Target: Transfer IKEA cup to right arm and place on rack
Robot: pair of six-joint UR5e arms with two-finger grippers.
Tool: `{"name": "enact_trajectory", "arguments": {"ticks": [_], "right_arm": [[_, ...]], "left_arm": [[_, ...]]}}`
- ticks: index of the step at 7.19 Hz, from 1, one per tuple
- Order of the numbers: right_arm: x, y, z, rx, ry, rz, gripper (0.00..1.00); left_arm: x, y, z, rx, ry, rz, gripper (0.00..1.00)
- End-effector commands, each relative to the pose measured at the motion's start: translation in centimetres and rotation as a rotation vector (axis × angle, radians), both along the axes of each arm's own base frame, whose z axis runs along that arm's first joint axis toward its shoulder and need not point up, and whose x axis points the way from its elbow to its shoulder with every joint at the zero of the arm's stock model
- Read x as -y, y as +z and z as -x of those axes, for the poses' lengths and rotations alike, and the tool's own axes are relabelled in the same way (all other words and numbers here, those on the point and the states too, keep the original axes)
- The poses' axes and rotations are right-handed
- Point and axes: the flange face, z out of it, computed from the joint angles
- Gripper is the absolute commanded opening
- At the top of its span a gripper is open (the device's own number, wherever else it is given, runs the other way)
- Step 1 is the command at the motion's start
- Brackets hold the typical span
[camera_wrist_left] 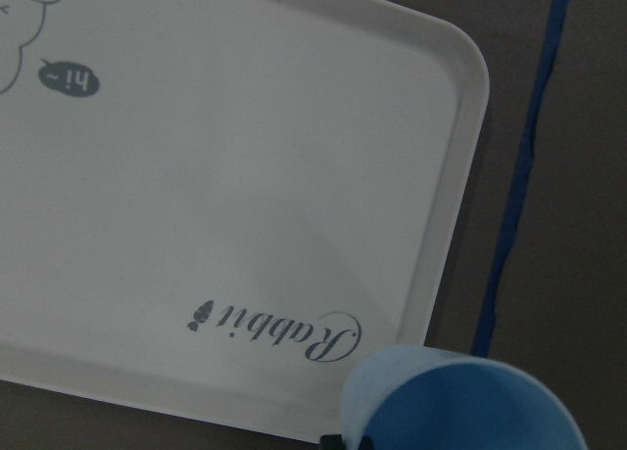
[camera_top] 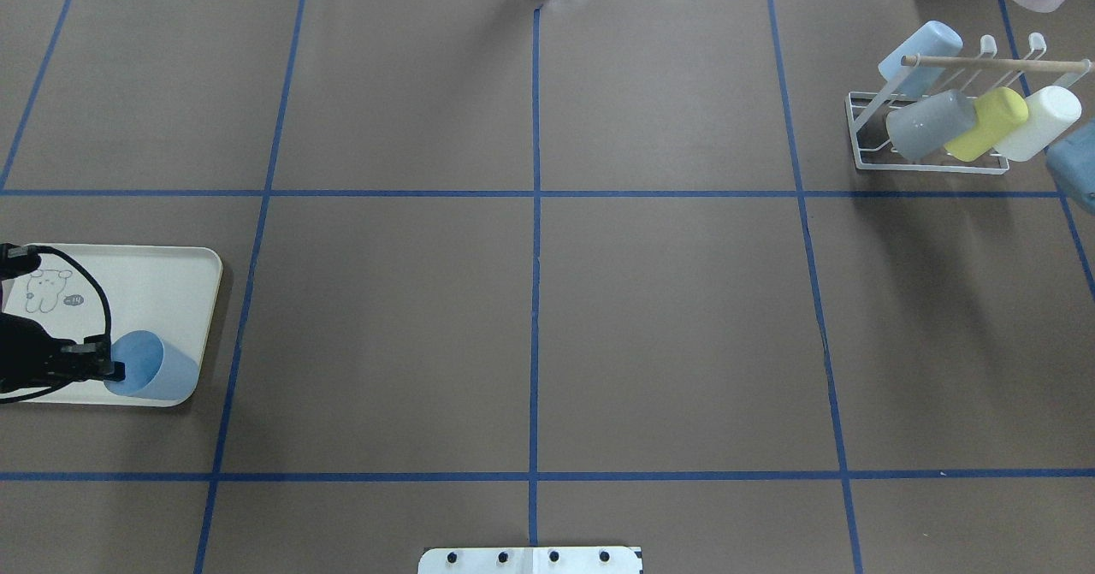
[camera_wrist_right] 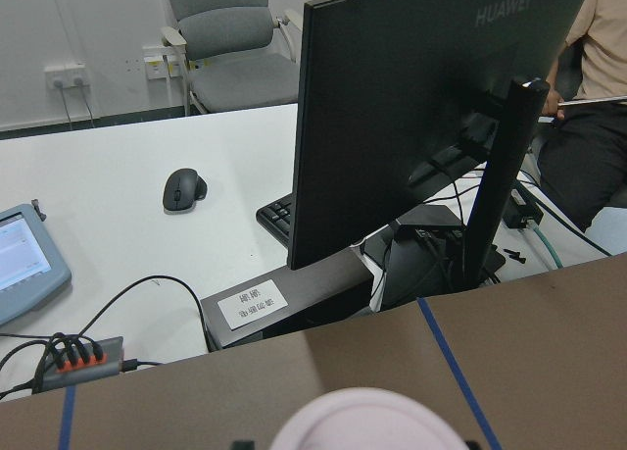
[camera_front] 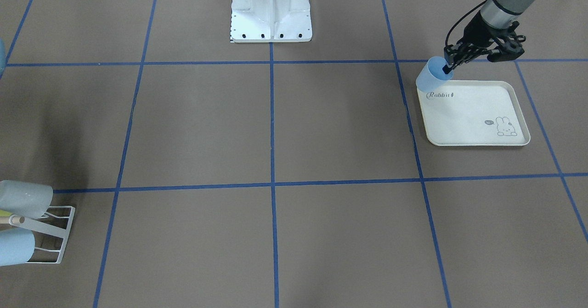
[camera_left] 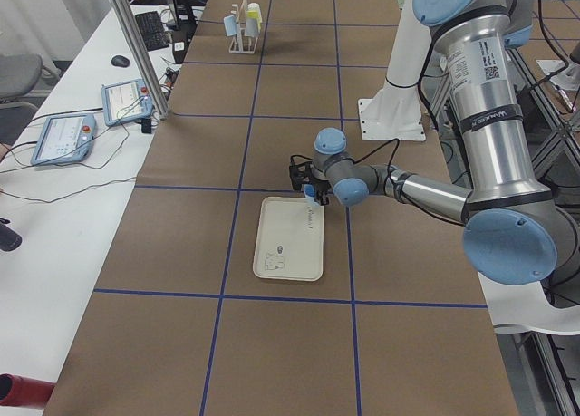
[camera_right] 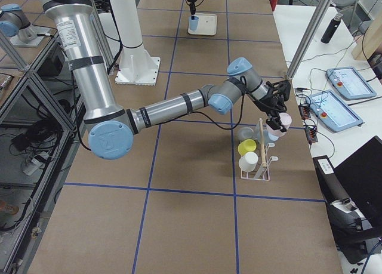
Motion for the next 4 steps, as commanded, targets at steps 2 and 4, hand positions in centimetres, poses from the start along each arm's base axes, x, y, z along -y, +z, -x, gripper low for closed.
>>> {"name": "enact_trajectory", "arguments": {"ticks": [2,4], "right_arm": [[3.4,0.3,1.1,-0.02,-0.01,0.005,0.0],[3.6,3.4,2.0,-0.027,-0.027,0.031,0.0]], "left_arm": [[2.5,-2.9,1.2,-0.06,-0.038,-0.027,0.0],[2.9,-3.5,1.2,-0.071,-0.043,-0.037,0.0]]}}
